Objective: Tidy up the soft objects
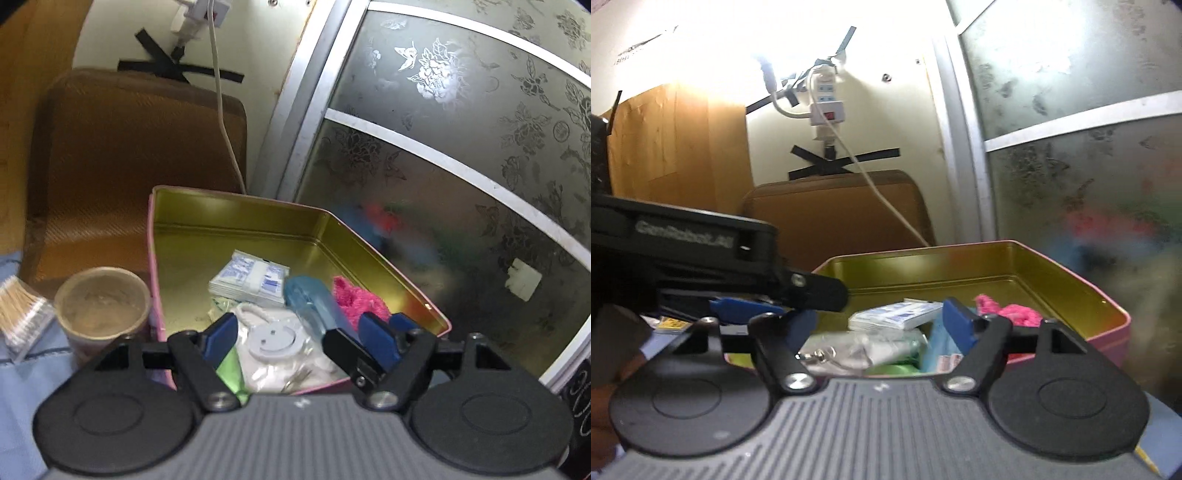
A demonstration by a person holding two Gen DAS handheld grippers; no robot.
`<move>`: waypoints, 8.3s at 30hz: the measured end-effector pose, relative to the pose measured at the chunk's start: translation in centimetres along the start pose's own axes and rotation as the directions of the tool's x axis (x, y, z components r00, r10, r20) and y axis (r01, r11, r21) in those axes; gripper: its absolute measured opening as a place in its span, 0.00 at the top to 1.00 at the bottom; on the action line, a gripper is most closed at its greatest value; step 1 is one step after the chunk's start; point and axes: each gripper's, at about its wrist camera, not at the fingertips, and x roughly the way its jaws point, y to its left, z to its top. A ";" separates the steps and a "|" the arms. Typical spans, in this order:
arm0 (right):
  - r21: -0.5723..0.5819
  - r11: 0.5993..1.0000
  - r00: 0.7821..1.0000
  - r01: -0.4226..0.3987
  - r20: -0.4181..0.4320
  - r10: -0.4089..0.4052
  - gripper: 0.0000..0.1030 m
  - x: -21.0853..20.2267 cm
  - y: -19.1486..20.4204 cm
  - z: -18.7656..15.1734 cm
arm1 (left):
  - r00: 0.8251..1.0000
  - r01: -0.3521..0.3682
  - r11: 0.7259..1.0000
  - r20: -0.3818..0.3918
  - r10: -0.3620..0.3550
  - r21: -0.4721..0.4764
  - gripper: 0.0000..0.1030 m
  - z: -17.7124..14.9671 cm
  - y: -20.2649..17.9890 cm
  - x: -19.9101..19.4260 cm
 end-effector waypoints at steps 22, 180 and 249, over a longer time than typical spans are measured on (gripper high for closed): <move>0.078 0.997 0.999 0.030 -0.048 -0.026 0.25 -4.7 2.0 -1.9 | 0.920 -0.391 0.916 0.054 0.388 0.092 0.24 -4.6 0.7 -8.3; -0.043 0.962 0.934 -0.271 -0.256 0.251 0.14 -3.8 13.6 -4.3 | 0.814 -0.557 0.825 0.134 0.565 -0.095 0.05 -13.3 12.1 -17.9; 0.101 0.995 0.997 -0.021 -0.069 0.028 0.26 -3.1 3.6 -1.7 | 0.916 -0.401 0.913 0.029 0.400 0.068 0.29 -4.7 3.8 -7.4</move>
